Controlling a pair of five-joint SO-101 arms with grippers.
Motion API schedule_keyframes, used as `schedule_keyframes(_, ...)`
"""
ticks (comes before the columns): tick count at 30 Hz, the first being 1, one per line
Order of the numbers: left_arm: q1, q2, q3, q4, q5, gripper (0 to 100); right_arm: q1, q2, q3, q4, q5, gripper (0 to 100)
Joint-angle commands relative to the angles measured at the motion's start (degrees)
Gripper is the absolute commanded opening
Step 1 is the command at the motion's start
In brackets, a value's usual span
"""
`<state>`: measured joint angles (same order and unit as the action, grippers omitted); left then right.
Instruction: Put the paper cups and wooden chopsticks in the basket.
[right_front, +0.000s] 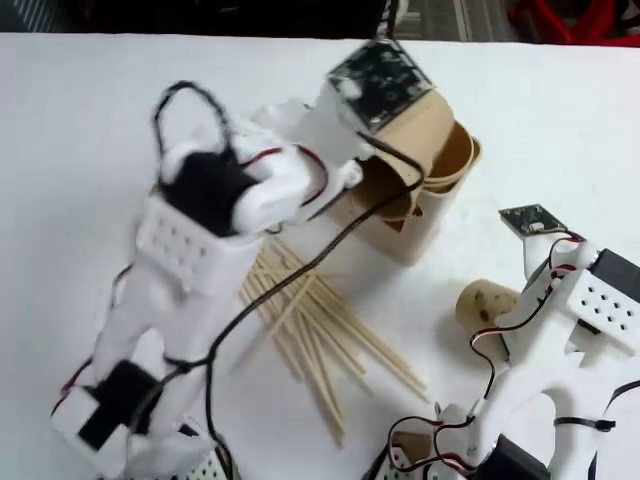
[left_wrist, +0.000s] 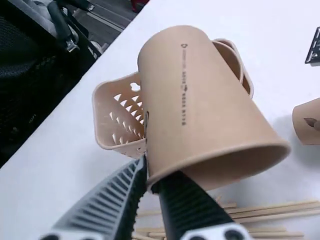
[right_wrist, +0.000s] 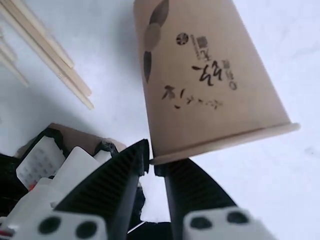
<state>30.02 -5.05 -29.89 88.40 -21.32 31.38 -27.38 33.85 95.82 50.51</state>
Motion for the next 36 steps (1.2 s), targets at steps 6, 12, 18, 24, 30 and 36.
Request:
schedule_keyframes(6, 1.98, 4.88, -5.01, 0.26, -3.08, 7, 0.48, -1.98, -0.35, -0.22, 0.62, 2.0)
schedule_keyframes(12, 1.71, 5.23, -5.10, -3.25, -0.88, 19, 0.48, -1.98, -0.26, -0.13, 0.62, 2.0)
schedule_keyframes(18, 1.71, 5.23, -5.10, -11.34, -0.26, 19, 1.01, -1.98, 0.35, -0.22, 0.62, 2.0)
schedule_keyframes(24, 1.71, 5.32, -5.10, -18.02, -0.18, 19, 1.01, -1.98, 0.35, -0.40, 0.62, 2.0)
schedule_keyframes(30, 1.71, 5.41, -4.57, -21.71, -0.18, 19, 0.84, -1.98, 0.35, -0.48, 0.62, 2.0)
schedule_keyframes(36, 1.63, 4.88, -4.75, -21.63, -0.18, 18, 1.01, -1.98, -0.18, -0.57, 0.62, 2.0)
